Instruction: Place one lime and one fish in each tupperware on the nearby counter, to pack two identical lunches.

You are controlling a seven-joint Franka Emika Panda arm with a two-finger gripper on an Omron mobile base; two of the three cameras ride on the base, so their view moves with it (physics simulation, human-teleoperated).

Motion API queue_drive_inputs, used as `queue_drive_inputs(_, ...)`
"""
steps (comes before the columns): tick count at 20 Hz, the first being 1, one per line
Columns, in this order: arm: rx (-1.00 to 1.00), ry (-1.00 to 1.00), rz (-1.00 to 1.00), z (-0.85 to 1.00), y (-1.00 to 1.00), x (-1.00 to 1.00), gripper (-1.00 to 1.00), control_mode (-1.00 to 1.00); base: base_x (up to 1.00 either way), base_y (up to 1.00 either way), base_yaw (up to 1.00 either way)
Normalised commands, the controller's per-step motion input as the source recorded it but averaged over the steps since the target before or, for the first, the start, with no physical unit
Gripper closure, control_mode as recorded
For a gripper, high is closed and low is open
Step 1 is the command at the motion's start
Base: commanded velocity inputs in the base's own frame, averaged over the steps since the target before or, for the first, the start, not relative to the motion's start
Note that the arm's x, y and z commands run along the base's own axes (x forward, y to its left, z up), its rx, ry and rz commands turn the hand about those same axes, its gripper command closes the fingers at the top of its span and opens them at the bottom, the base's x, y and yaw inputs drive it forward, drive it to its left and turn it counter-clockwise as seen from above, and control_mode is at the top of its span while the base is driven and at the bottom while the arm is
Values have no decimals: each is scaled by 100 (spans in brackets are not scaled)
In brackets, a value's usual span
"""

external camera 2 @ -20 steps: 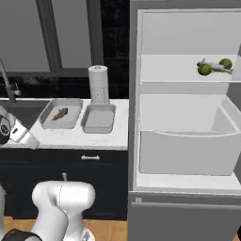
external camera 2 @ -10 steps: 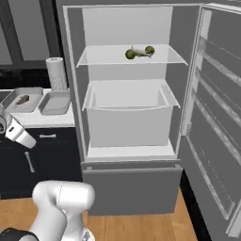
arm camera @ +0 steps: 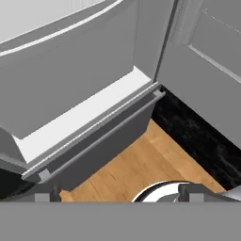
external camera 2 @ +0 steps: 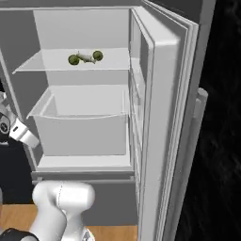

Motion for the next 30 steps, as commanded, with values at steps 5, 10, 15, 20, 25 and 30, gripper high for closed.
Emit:
queue_drive_inputs(5, 0, 0, 0, 0, 0, 0, -100, 100, 100, -43, 17)
queue_drive_inputs(10, 0, 0, 0, 0, 0, 0, -100, 100, 99, -6, 12)
queue_drive_inputs(15, 0, -14, 15, 100, 0, 32, -100, -100, 0, 0, 0)
queue_drive_inputs(20, 0, -30, 20, 100, 0, -19, -100, -100, 0, 0, 0)
queue_drive_inputs(25, -2, -27, 27, 100, 0, -11, -100, -100, 0, 0, 0)
queue_drive_inputs(30, -15, 0, 29, 100, -2, 0, -100, -100, 0, 0, 0)
